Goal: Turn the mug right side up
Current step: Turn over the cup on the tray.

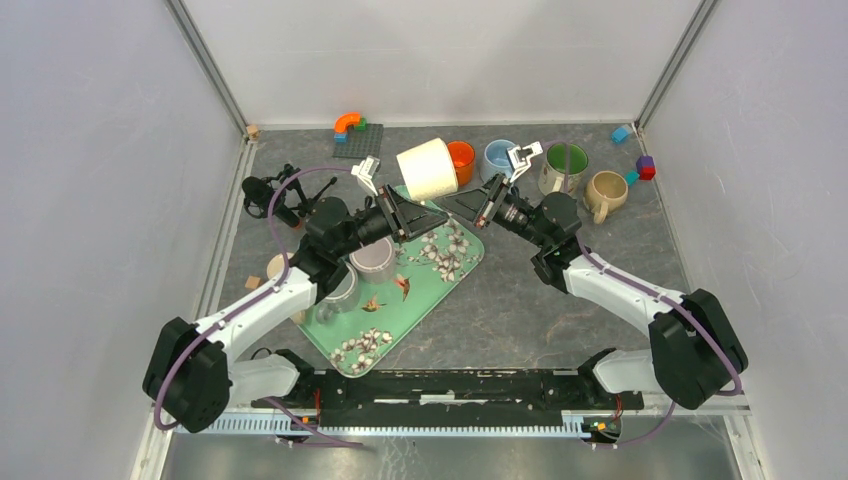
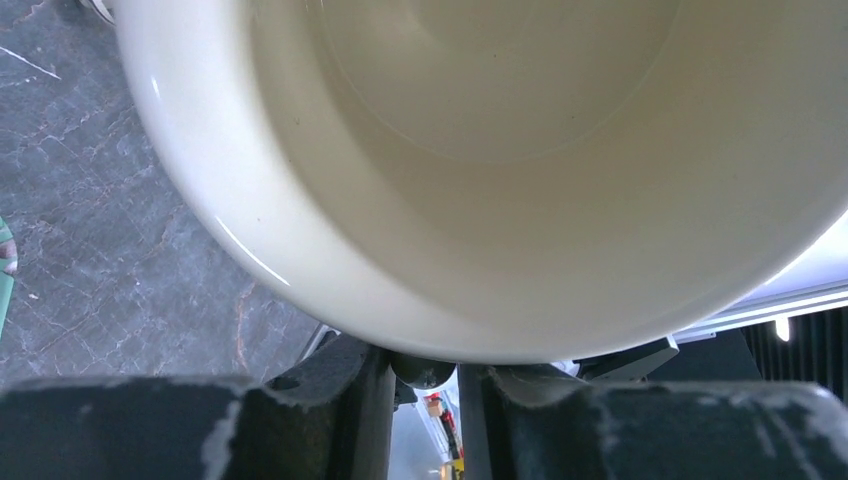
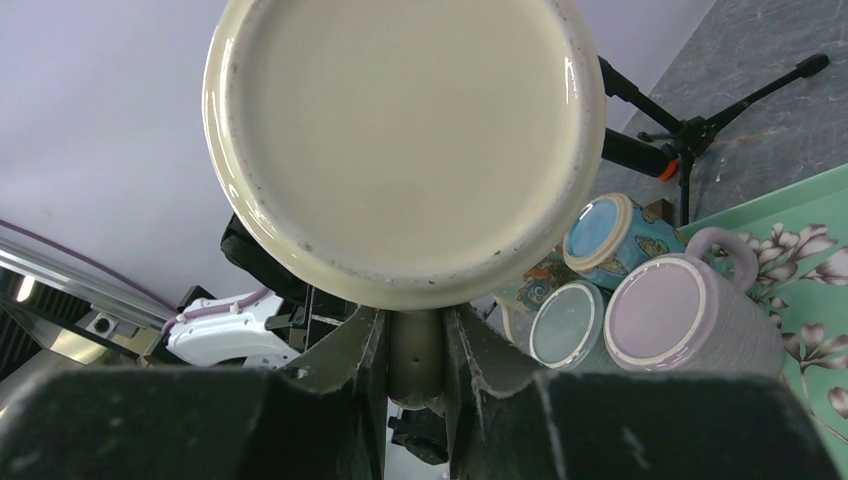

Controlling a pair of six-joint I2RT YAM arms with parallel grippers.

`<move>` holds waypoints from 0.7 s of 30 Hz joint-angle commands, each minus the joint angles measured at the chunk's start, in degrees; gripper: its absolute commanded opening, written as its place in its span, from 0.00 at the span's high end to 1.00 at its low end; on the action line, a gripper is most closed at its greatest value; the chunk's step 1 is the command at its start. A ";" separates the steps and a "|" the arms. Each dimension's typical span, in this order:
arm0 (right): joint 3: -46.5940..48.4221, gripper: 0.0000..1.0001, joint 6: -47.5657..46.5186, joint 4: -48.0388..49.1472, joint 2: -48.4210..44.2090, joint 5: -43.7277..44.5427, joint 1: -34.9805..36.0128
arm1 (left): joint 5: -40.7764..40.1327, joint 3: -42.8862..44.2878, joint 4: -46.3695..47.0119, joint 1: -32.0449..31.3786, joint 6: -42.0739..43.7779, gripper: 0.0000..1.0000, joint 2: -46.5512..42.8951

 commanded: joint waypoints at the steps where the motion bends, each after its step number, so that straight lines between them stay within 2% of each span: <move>1: 1.20 1.00 -0.60 9.00 -1.06 -1.00 -0.11 | -0.98 1.89 -0.54 -0.27 2.26 0.73 -1.40; 6: 0.32 1.00 -0.85 8.89 -1.15 -1.30 -0.08 | -2.51 1.98 0.62 -0.25 2.02 0.97 -1.78; 11: -0.49 1.00 -1.62 8.34 -1.58 -1.38 -0.07 | -3.92 2.38 0.14 -0.26 4.15 0.98 -2.89; 14: -0.83 0.90 -2.88 7.31 -1.78 -1.31 -0.08 | -5.02 2.95 -1.93 -0.30 6.46 0.98 -3.87; 21: -1.28 0.55 -6.81 3.17 -2.81 -0.08 -0.09 | -7.20 4.76 -6.13 -0.26 11.22 0.98 -5.13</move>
